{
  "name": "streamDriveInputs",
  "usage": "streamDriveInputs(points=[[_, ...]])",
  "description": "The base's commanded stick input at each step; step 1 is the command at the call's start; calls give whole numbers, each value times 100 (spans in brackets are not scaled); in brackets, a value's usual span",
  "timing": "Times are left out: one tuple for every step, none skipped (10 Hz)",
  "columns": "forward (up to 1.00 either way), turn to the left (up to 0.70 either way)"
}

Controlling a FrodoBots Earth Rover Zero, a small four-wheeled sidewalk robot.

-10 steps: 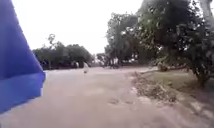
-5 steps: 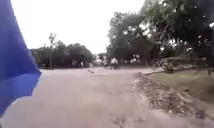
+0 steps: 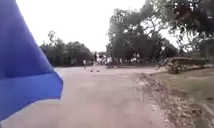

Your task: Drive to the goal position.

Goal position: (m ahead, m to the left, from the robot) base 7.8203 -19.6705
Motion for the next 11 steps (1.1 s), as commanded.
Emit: streamDriveInputs(points=[[100,0],[100,0],[100,0],[100,0],[100,0],[100,0],[100,0],[100,0],[100,0],[100,0],[100,0]])
